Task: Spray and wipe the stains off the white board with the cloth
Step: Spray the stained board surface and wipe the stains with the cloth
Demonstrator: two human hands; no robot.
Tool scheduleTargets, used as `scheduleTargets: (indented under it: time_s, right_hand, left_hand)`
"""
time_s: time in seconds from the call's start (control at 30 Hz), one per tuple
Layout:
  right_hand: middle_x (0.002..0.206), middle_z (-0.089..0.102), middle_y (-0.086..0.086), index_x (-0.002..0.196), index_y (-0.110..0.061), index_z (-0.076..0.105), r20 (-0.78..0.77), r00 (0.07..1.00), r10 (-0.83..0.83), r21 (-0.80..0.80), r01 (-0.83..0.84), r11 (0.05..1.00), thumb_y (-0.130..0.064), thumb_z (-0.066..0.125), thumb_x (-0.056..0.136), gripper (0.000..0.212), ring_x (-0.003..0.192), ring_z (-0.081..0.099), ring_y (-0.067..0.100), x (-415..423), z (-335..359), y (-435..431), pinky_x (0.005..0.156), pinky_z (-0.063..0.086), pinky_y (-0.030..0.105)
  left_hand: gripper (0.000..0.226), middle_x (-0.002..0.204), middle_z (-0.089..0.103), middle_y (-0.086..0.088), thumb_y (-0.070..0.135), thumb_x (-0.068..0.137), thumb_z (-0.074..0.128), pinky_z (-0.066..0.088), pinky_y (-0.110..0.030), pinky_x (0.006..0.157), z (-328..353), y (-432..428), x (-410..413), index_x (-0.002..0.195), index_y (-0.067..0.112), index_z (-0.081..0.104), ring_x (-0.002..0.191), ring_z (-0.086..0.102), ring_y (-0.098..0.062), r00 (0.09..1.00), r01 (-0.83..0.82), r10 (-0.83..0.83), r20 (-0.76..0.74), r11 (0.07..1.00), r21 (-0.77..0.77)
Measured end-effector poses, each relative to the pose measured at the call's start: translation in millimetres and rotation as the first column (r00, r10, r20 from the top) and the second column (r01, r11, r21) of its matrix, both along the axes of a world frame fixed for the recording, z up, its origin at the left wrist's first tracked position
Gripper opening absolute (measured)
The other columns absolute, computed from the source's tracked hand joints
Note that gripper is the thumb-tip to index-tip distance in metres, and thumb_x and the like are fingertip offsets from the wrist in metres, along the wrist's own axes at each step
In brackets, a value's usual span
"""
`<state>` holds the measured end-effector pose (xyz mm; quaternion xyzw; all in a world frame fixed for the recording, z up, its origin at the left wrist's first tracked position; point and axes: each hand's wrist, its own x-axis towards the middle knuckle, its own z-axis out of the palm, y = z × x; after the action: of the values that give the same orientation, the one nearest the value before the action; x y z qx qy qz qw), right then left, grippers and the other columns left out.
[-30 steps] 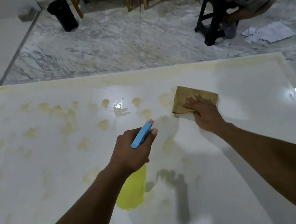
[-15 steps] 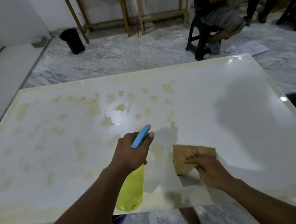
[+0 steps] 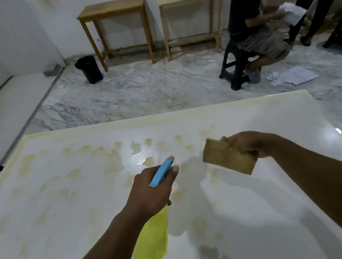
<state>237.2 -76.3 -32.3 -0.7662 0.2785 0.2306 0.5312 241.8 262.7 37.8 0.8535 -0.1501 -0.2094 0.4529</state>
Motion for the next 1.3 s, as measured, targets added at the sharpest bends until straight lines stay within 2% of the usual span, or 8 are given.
scheduleTargets:
  time_s: [0.13, 0.2, 0.3, 0.47, 0.67, 1.1, 1.2, 1.3]
  right_hand:
    - [0.103, 0.07, -0.003, 0.104, -0.026, 0.071, 0.25, 0.958, 0.139, -0.366, -0.04, 0.93, -0.042, 0.059, 0.095, 0.022, 0.082, 0.06, 0.02, 120, 5, -35, 0.072, 0.045, 0.032]
    - [0.103, 0.068, 0.01, 0.102, -0.028, 0.066, 0.253, 0.933, 0.257, -0.551, -0.08, 0.831, -0.017, 0.053, 0.096, 0.018, 0.079, 0.058, 0.028, 165, -17, -50, 0.064, 0.041, 0.034]
    - [0.137, 0.057, 0.014, 0.137, -0.029, 0.057, 0.151, 0.932, 0.331, -0.636, -0.164, 0.754, -0.004, 0.043, 0.091, 0.054, 0.112, 0.058, 0.037, 189, -78, -60, 0.085, 0.048, 0.036]
    - [0.153, 0.044, 0.005, 0.138, -0.022, 0.058, 0.321, 0.856, 0.406, -0.721, -0.057, 0.691, 0.001, 0.04, 0.087, 0.059, 0.147, 0.03, 0.029, 135, -160, -17, 0.118, 0.014, 0.051]
    - [0.148, 0.05, 0.003, 0.132, -0.023, 0.062, 0.421, 0.791, 0.444, -0.69, -0.038, 0.723, -0.001, 0.041, 0.08, 0.06, 0.145, 0.035, 0.027, 43, -170, 32, 0.118, 0.017, 0.053]
    - [0.143, 0.054, -0.003, 0.127, -0.026, 0.067, 0.463, 0.755, 0.463, -0.646, -0.071, 0.76, -0.02, 0.041, 0.081, 0.052, 0.139, 0.039, 0.021, -243, -164, 234, 0.117, 0.024, 0.039]
    - [0.125, 0.068, 0.003, 0.108, -0.033, 0.071, 0.442, 0.874, 0.203, -0.358, -0.036, 0.933, -0.002, 0.047, 0.085, 0.046, 0.124, 0.059, 0.029, -237, -130, 233, 0.107, 0.038, 0.033]
    - [0.101, 0.074, 0.002, 0.089, -0.024, 0.075, 0.245, 0.967, -0.073, 0.035, 0.067, 0.997, -0.02, 0.061, 0.089, 0.014, 0.094, 0.07, 0.023, -203, -60, 209, 0.083, 0.051, 0.032]
  left_hand:
    - [0.013, 0.093, 0.074, -0.024, 0.046, 0.1, 0.063, 0.05, -0.011, 0.05, -11, -17, 46, 0.088, 0.044, 0.067, 0.052, 0.069, -0.016, 0.999, -0.033, 0.033, -0.011, 0.999, -0.014]
    - [0.014, 0.088, 0.074, -0.018, 0.049, 0.097, 0.063, 0.05, -0.011, 0.049, -17, -24, 66, 0.089, 0.039, 0.07, 0.053, 0.069, -0.016, 0.999, -0.043, 0.043, -0.024, 0.999, -0.015]
    - [0.025, 0.089, 0.074, -0.02, 0.049, 0.095, 0.063, 0.05, -0.01, 0.049, -28, -32, 87, 0.089, 0.028, 0.073, 0.062, 0.071, -0.024, 0.998, -0.045, 0.045, -0.033, 0.999, -0.007]
    - [0.026, 0.094, 0.071, -0.028, 0.047, 0.097, 0.064, 0.053, -0.012, 0.053, -46, -31, 94, 0.103, 0.025, 0.077, 0.063, 0.071, -0.033, 0.996, -0.067, 0.066, -0.06, 0.998, -0.019]
    - [0.01, 0.093, 0.076, -0.02, 0.048, 0.101, 0.062, 0.054, -0.012, 0.056, -49, -15, 72, 0.11, 0.052, 0.066, 0.055, 0.075, -0.015, 0.996, -0.072, 0.073, -0.05, 0.997, 0.03]
    - [0.035, 0.095, 0.075, -0.02, 0.05, 0.103, 0.06, 0.067, -0.031, 0.067, -33, 103, -84, 0.134, 0.036, 0.068, 0.064, 0.077, -0.022, 1.0, -0.014, 0.014, -0.009, 0.999, 0.041]
    - [0.038, 0.095, 0.076, -0.017, 0.05, 0.102, 0.06, 0.067, -0.035, 0.067, -22, 122, -97, 0.137, 0.035, 0.067, 0.062, 0.077, -0.022, 1.0, -0.014, 0.014, -0.005, 0.999, 0.047]
    - [0.037, 0.095, 0.076, -0.017, 0.049, 0.103, 0.058, 0.059, -0.018, 0.057, -5, 130, -91, 0.136, 0.034, 0.067, 0.055, 0.074, -0.018, 1.0, 0.0, -0.001, 0.03, 0.999, 0.047]
